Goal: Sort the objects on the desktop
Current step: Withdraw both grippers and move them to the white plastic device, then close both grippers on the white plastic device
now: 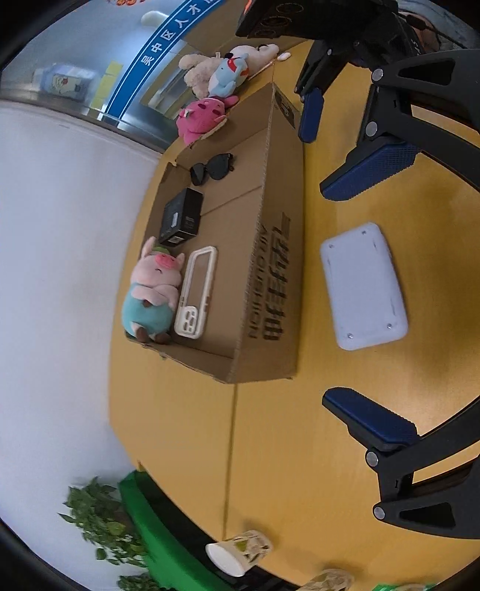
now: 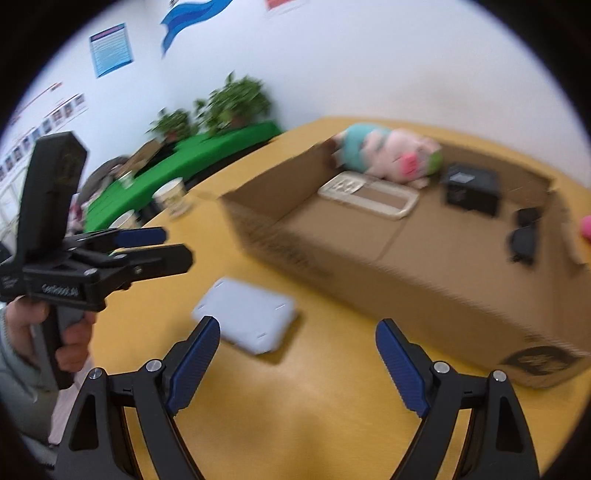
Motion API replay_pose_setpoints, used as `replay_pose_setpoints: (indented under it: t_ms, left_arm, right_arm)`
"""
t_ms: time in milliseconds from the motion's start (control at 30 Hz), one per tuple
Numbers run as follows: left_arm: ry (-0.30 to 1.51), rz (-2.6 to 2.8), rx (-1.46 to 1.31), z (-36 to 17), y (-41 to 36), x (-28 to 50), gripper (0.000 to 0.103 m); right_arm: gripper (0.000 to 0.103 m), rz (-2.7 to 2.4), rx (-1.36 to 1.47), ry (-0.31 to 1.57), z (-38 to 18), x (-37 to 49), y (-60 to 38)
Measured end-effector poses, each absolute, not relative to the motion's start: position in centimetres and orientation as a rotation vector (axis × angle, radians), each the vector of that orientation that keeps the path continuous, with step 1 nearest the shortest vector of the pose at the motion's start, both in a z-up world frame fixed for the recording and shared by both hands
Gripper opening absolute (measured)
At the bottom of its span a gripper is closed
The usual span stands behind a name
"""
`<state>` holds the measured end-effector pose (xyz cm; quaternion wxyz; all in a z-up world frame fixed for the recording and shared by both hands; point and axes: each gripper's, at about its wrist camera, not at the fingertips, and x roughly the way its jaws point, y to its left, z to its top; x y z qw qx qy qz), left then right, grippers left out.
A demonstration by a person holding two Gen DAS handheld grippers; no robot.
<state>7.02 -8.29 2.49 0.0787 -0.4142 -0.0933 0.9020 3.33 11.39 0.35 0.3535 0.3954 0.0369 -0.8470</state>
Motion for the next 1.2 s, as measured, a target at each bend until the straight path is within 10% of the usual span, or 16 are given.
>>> replay_pose_setpoints:
  t_ms: [333, 533, 1200]
  left_arm:
    - [-0.471, 2.519, -1.408, -3.8, -10.6, 5.6, 0.075]
    - [-0.509, 2.458, -1.421, -5.0, -10.1, 5.1, 0.054]
    - [-0.278, 2.576, -1.214, 2.2, -4.1, 7.1, 0.04]
  right_arm:
    - [0.083, -2.091, 1.074, 0.364, -4.7, 3.0, 5.5]
    - [0.049, -2.068, 1.08, 0.498, -5.9, 3.2, 3.4]
    - [0.048, -2.259, 0.934, 0.381, -1.4, 6.4, 8.9]
